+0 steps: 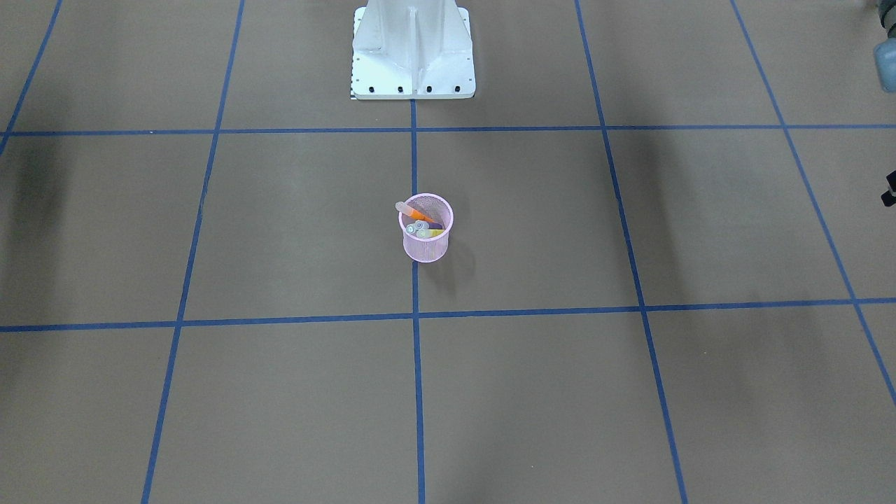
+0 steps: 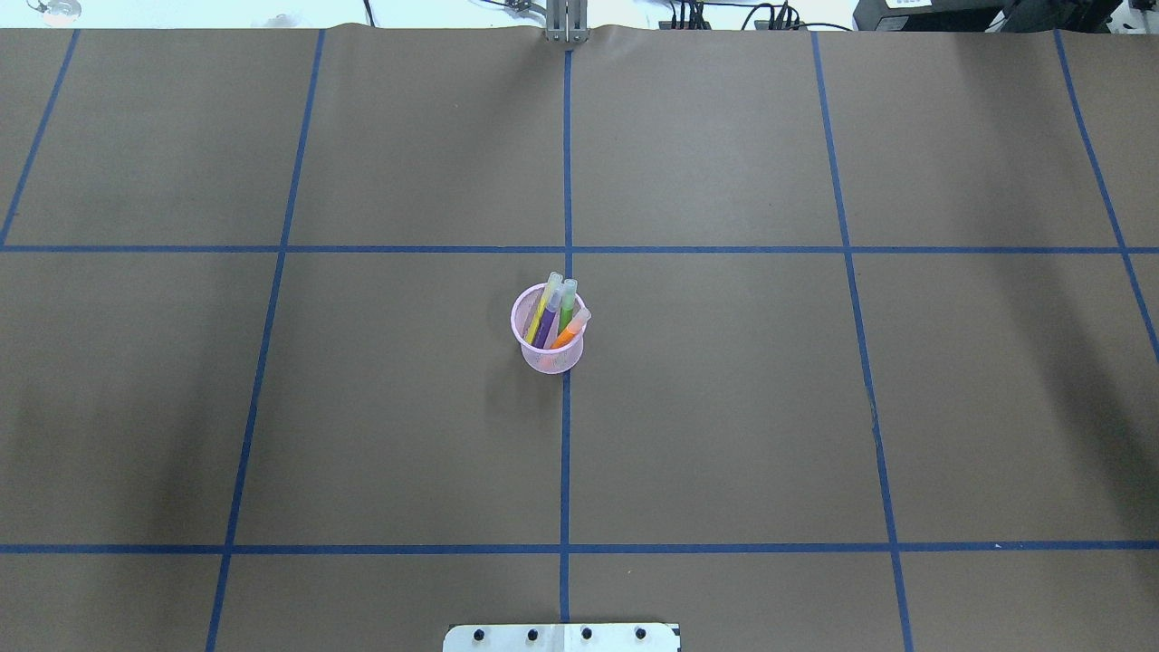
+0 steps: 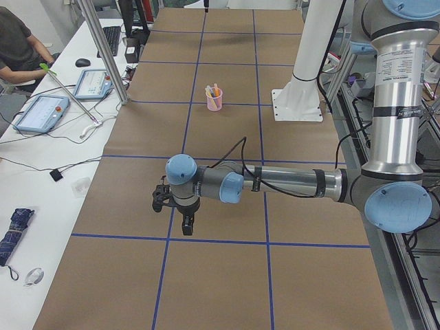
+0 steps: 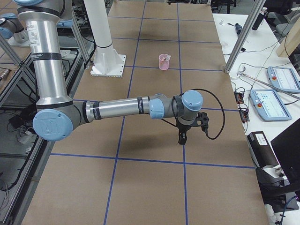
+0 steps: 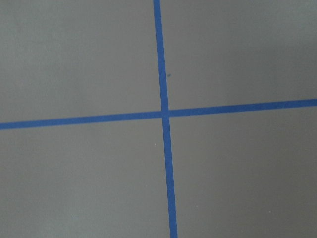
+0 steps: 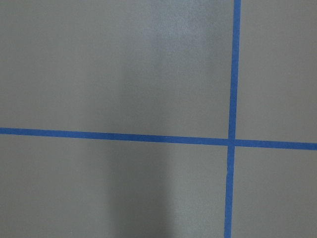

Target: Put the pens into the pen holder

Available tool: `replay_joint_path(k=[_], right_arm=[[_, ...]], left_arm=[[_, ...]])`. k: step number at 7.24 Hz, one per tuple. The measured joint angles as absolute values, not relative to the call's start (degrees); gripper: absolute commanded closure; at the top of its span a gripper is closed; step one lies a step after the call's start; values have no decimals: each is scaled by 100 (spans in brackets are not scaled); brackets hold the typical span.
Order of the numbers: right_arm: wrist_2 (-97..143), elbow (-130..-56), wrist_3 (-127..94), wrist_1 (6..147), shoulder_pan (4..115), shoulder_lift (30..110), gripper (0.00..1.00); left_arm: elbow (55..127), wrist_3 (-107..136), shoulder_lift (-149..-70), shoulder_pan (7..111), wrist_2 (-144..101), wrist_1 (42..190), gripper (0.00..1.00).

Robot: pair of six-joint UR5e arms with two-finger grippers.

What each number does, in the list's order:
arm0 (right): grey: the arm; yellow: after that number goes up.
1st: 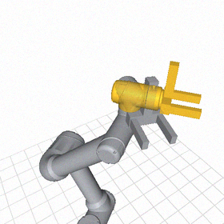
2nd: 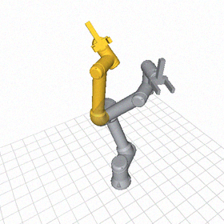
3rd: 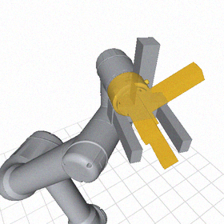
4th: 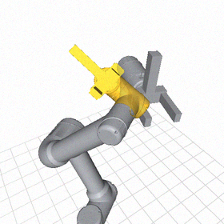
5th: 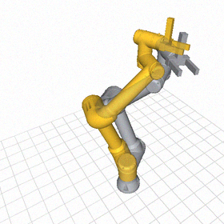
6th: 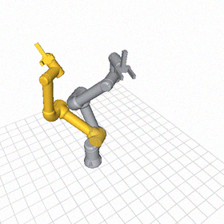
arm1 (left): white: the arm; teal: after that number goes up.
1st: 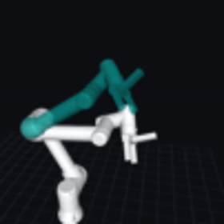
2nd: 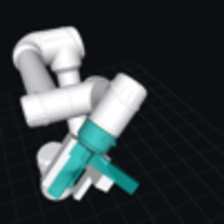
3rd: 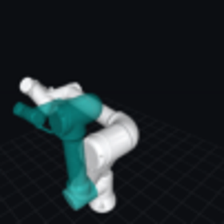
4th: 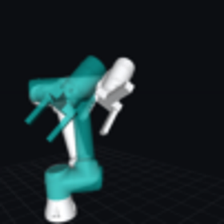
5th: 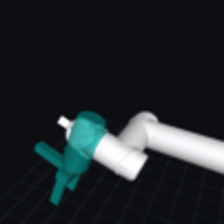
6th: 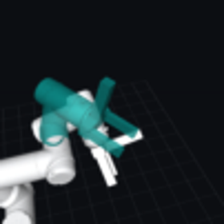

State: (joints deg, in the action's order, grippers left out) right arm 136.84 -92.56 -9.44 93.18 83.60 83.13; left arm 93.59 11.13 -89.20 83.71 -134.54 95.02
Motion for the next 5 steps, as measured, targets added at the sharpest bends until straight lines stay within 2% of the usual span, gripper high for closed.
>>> replay_joint_path(k=[2, 5], right_arm=[[13662, -9258, -933, 9444, 8352, 8323, 0], [13628, -9289, -931, 9417, 8350, 8471, 0]], left_arm=[[9358, 1090, -9095, 8507, -13505, 9074, 0], [9436, 1095, -8916, 8567, -13488, 9040, 0]])
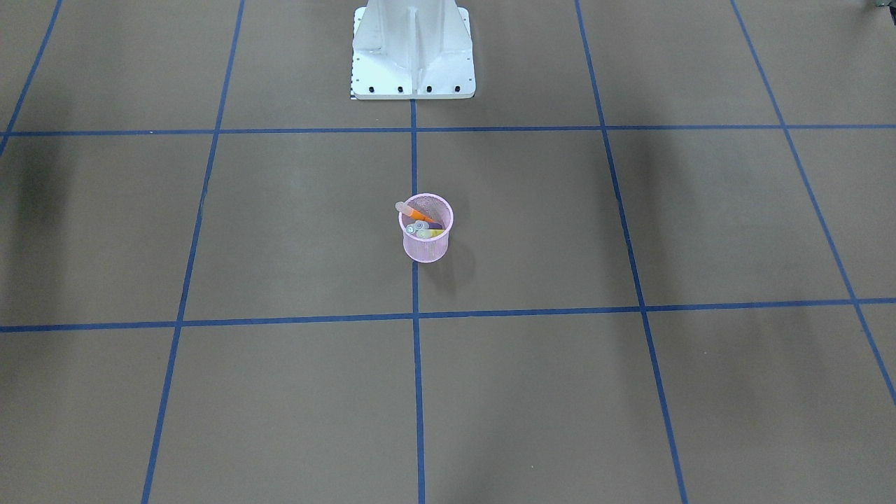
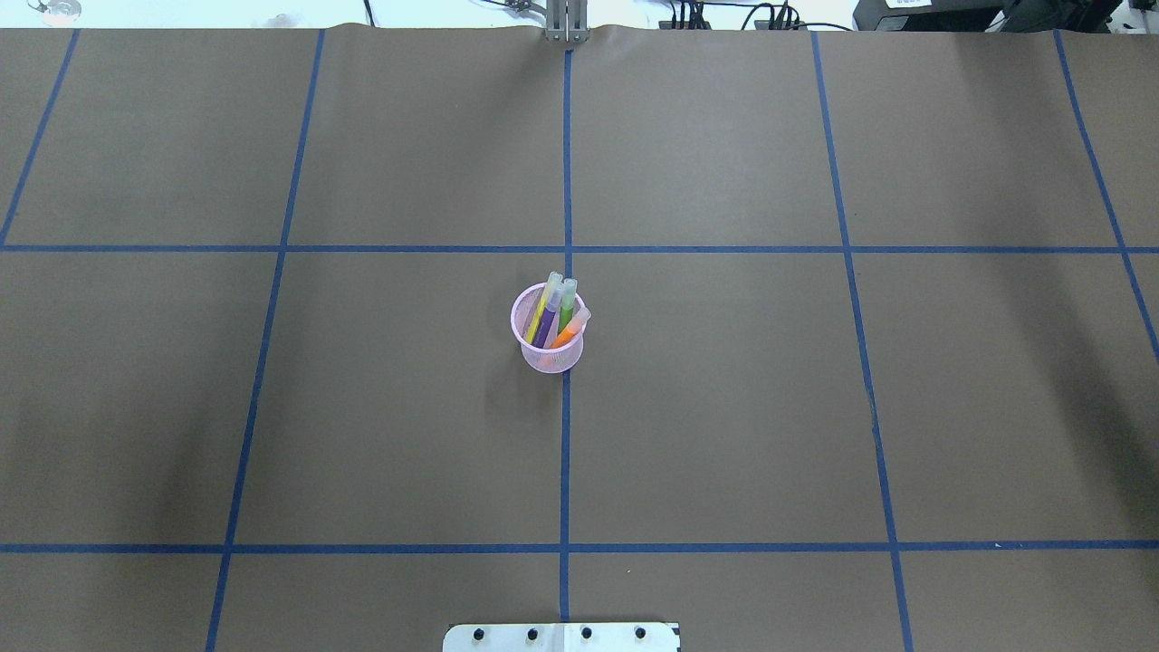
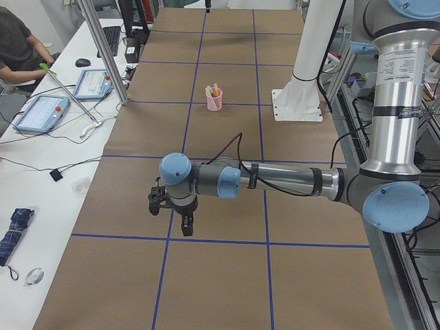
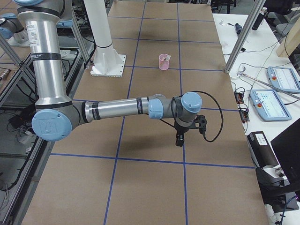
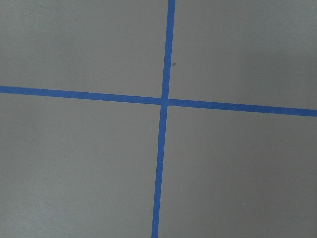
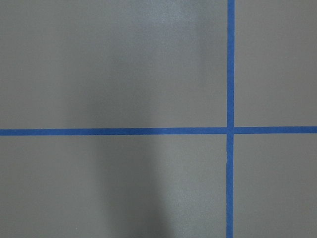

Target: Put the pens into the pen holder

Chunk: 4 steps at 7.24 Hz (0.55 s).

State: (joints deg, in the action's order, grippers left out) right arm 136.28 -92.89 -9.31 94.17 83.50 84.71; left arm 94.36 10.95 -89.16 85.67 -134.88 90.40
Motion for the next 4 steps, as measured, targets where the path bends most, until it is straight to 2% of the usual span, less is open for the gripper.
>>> replay_joint_path(k=[4], right_arm=[[13641, -9272, -939, 9412, 8350, 8589, 0]], left_arm=[[9471, 1123, -8836, 8577, -13496, 9120, 0]])
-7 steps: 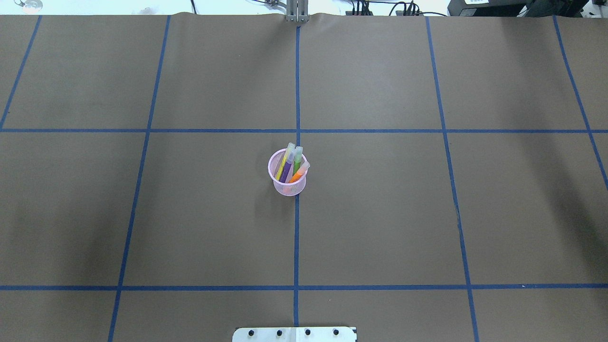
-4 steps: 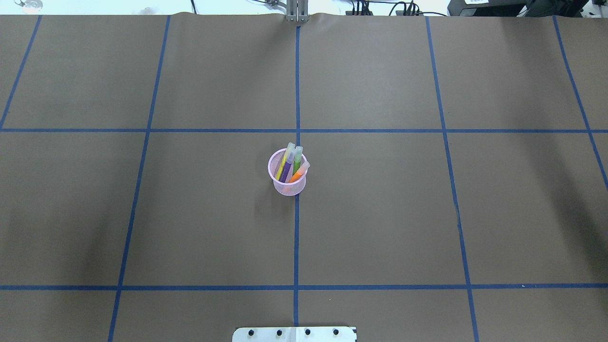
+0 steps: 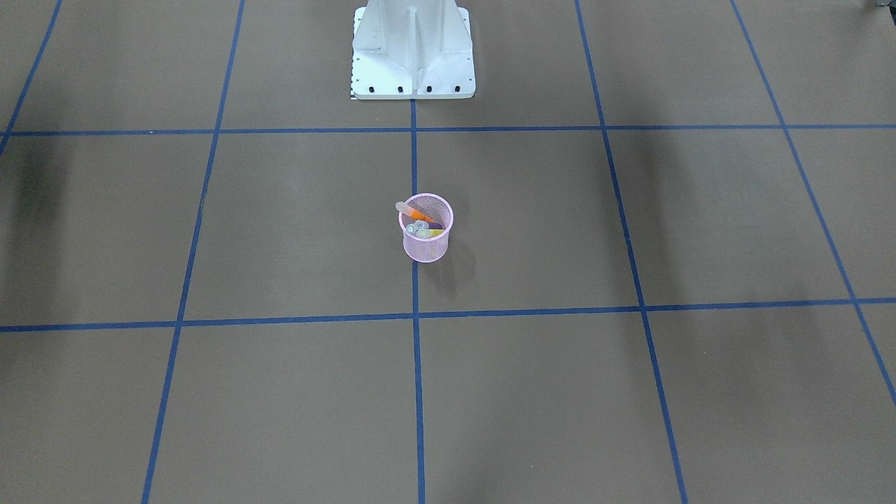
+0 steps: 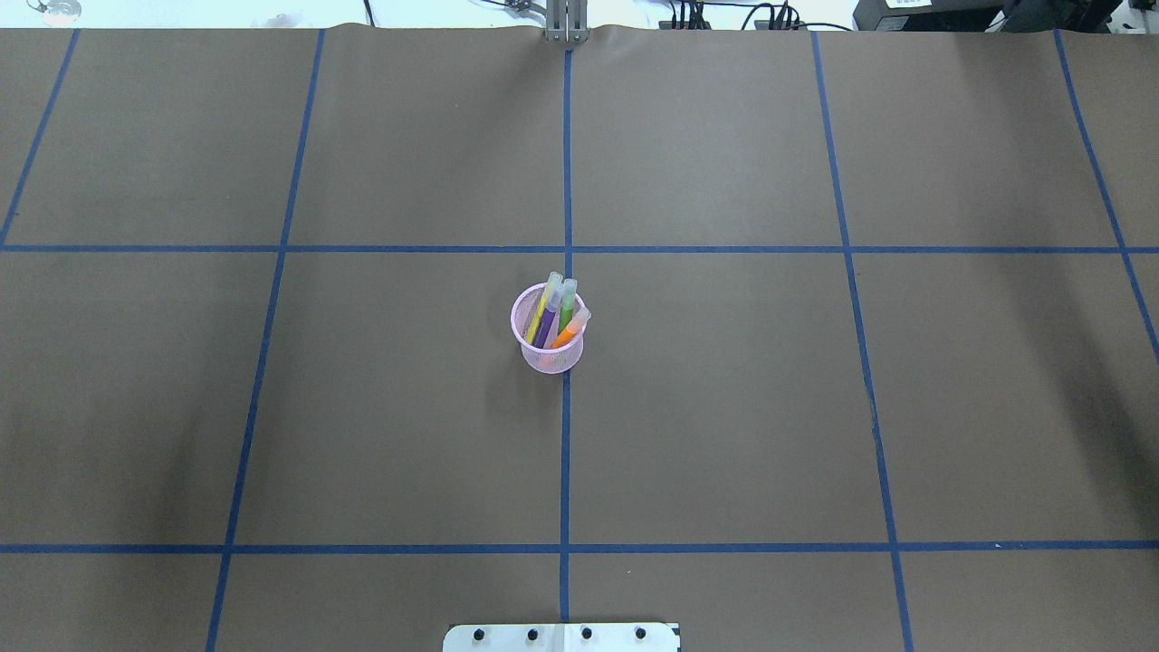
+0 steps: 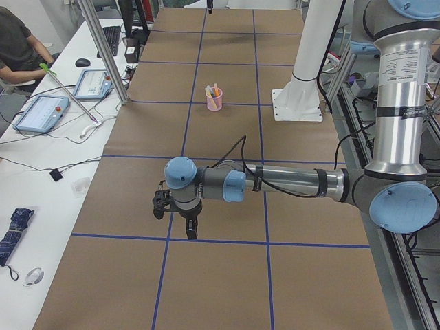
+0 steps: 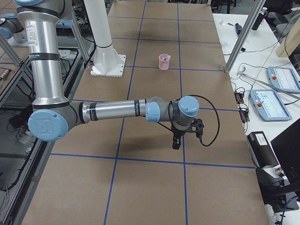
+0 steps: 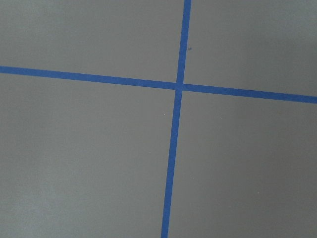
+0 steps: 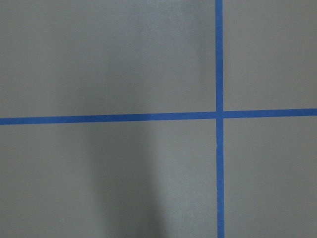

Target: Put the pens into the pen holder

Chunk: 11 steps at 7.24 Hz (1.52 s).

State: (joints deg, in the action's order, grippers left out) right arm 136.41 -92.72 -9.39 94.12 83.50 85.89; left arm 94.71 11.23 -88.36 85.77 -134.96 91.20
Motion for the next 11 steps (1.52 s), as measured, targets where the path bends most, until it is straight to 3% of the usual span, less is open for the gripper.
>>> replay_joint_path(k=[11], right_arm=[[13628, -9255, -963, 9413, 8350, 8613, 0]], left_arm=[[9609, 1116, -8795, 8579, -13507, 9114, 0]])
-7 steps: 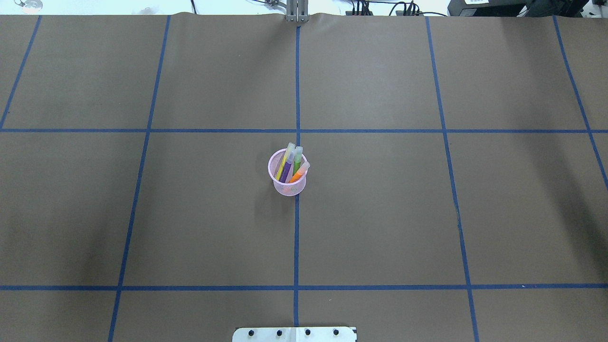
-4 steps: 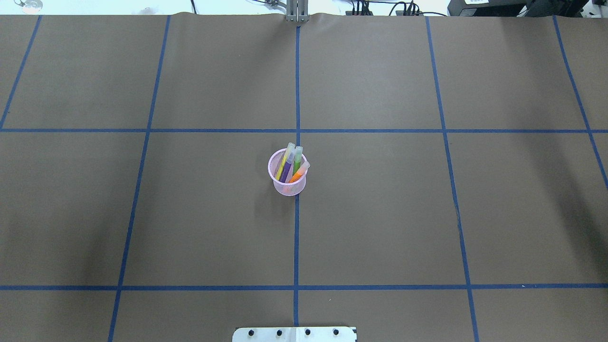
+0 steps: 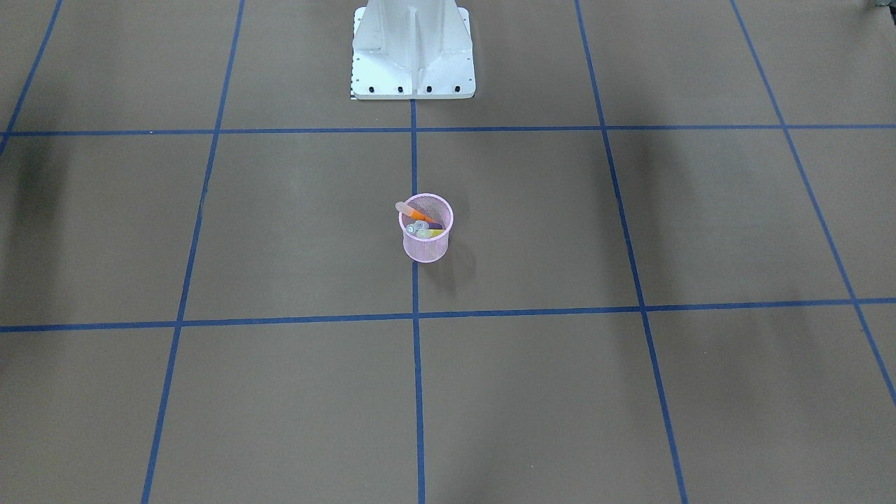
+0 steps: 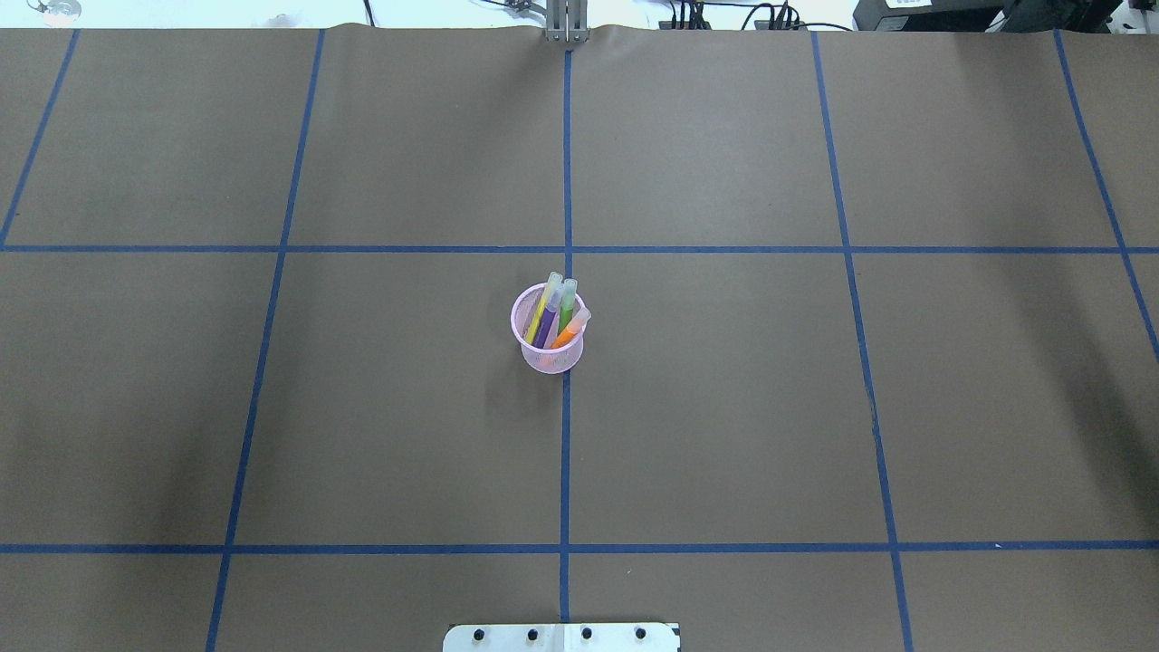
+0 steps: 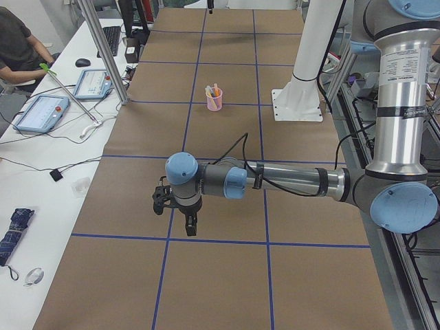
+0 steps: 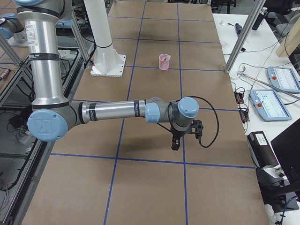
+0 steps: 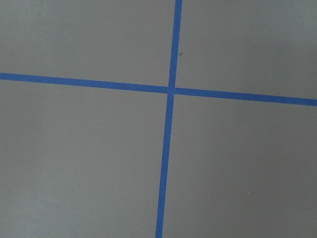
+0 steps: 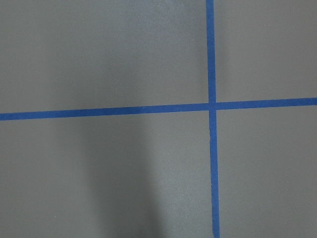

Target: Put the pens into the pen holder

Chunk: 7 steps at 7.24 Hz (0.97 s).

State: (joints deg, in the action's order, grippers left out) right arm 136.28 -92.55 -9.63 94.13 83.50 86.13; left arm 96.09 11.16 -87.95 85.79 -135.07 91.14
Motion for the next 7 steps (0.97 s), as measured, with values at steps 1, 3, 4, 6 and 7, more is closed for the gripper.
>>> replay_joint_path(k=[1, 3, 4, 6, 7], right_arm=[[13631, -9252, -964, 9413, 8350, 8613, 0], [13626, -9236, -967, 9413, 8350, 8612, 0], [13624, -9218, -969, 9413, 8350, 8609, 0], [13629, -9197, -969, 9413, 8350, 8605, 0], [13631, -9195, -973, 9413, 8350, 8605, 0]], left_arm=[[9610, 1116, -8795, 8579, -13508, 9114, 0], [9607, 1116, -8796, 8578, -13507, 9114, 0], [9607, 1116, -8798, 8578, -13501, 9114, 0], [9607, 1116, -8798, 8578, -13485, 9114, 0], [9606, 1116, -8798, 8578, -13479, 9114, 0]])
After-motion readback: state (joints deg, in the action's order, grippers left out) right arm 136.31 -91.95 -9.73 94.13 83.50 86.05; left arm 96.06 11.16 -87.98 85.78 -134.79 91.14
